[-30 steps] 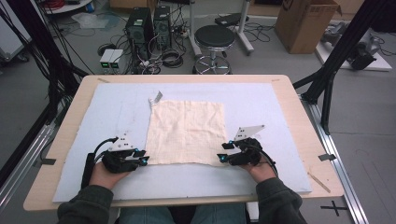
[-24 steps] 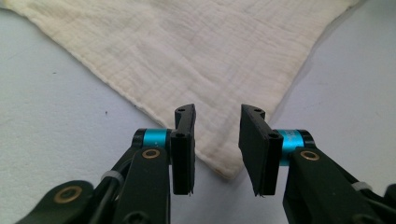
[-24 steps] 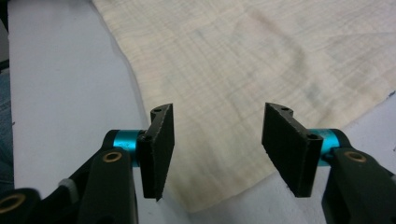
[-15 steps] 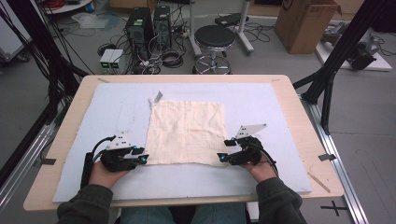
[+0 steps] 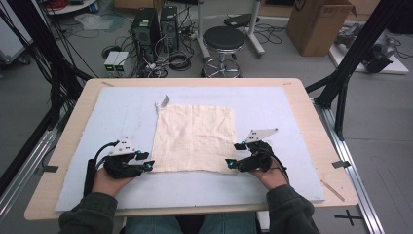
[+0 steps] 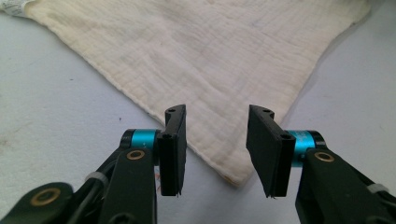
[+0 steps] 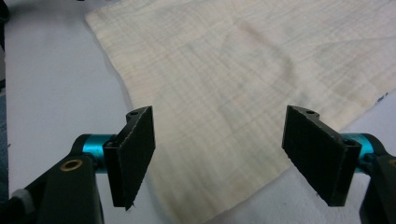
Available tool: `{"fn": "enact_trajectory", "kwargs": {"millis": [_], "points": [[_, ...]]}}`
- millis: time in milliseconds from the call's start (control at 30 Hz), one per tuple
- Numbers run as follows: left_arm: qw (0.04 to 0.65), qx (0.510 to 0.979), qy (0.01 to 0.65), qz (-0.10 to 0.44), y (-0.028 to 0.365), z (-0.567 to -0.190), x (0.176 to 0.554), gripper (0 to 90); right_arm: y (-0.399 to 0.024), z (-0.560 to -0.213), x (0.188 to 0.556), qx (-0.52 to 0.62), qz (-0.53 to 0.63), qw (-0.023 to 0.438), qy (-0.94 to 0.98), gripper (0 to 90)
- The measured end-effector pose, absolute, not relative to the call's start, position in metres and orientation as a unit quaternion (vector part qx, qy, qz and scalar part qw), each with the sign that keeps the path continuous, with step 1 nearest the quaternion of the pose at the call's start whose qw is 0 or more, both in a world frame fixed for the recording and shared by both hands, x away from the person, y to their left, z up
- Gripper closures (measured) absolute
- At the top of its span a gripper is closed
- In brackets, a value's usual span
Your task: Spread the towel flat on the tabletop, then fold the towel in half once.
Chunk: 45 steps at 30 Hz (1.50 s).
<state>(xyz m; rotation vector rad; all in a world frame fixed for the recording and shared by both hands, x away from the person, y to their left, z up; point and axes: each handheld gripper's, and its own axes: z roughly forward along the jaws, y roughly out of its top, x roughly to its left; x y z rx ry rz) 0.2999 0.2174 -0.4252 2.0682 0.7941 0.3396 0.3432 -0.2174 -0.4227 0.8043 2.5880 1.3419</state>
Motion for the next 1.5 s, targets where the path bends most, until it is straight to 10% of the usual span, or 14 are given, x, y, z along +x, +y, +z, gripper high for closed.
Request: {"fn": "enact_trajectory", "kwargs": {"millis": [1500], "points": [[0.46,0.817,0.326,0.123,0.209,-0.382,0.345,45.2,-0.209,-0.379,0.393,0.286,0.437,0.047,0.851,13.4]]}}
